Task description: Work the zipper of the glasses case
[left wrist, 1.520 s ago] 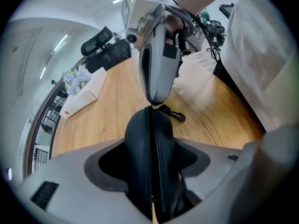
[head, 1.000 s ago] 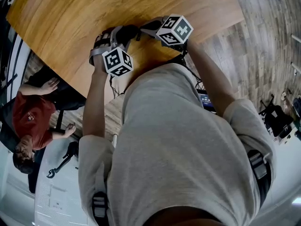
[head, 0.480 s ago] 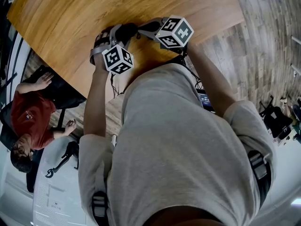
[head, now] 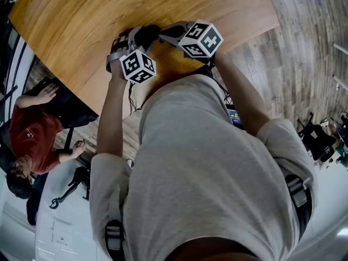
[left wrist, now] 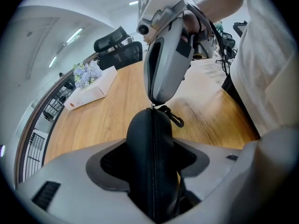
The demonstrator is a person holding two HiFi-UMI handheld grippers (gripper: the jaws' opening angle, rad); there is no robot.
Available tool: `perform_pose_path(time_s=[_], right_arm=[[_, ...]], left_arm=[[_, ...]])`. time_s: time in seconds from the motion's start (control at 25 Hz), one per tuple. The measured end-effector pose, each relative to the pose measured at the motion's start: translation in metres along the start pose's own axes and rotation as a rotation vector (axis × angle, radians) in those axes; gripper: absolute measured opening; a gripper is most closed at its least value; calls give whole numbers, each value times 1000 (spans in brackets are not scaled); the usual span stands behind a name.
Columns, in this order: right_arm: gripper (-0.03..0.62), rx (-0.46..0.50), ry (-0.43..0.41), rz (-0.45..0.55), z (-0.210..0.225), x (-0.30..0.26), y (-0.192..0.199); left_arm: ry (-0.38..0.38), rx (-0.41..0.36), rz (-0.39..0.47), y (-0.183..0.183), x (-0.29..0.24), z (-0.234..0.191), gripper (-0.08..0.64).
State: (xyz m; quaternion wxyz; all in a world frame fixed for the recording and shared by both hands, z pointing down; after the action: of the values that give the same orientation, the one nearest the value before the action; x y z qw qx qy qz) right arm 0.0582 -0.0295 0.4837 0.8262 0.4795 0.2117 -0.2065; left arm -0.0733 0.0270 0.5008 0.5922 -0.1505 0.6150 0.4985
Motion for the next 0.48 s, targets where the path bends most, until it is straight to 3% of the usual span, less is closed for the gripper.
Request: perform_pose_path(time_s=[0.28, 0.48], right_arm=[[25, 38, 61, -49, 11, 9, 4], [25, 53, 95, -54, 4, 5, -1]], left_arm=[[-35, 24, 33, 10, 7, 2, 273], [-47, 51, 12, 10, 8, 1, 273]])
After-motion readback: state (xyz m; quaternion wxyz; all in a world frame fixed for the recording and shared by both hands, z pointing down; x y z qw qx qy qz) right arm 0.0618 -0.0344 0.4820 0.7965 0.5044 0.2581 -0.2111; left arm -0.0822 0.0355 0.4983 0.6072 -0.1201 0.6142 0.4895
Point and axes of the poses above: the fingertips, and each gripper's own axes: x backward along the fingers, z to its right, y out of its underside, the point moved 10 cm from there along x, backward along the fingers, and after that the axes turned 10 degrees about x, right-handed, at the moved point
